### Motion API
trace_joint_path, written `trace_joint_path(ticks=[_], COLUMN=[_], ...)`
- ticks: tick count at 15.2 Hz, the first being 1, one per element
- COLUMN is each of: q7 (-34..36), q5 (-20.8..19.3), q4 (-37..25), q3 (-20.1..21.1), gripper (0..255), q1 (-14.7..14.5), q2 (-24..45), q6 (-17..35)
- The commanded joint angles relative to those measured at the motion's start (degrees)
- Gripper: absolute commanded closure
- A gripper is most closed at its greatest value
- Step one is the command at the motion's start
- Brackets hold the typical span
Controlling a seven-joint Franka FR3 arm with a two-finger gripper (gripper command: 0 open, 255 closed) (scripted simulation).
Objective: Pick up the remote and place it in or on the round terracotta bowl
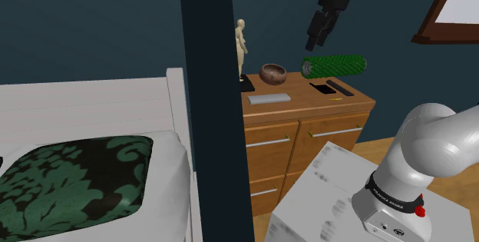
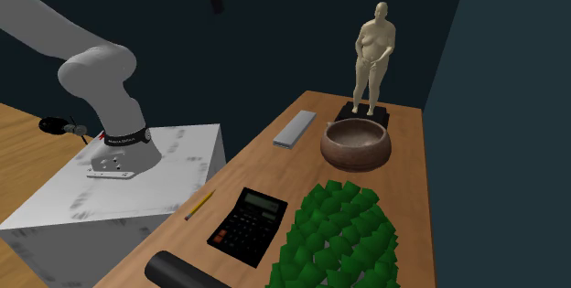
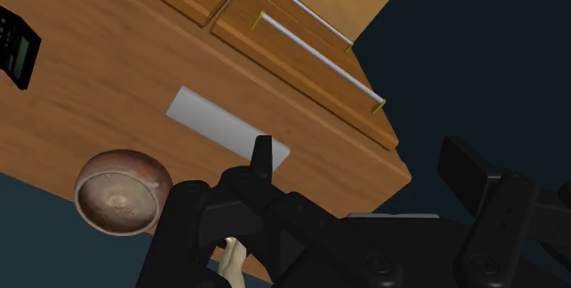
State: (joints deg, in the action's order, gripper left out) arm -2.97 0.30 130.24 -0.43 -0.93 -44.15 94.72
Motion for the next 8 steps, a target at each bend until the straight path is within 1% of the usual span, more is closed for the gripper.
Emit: trace_joint_path(ticks=[1,8], q7=[0.00,-14.86], q5=[0.00,-2.97], q4=[0.00,3.45], q3=[0.00,-7.06], gripper=[0,0], q1=[0.00,-1.91], q2=[0.00,8.45], q6=[0.00,9.63])
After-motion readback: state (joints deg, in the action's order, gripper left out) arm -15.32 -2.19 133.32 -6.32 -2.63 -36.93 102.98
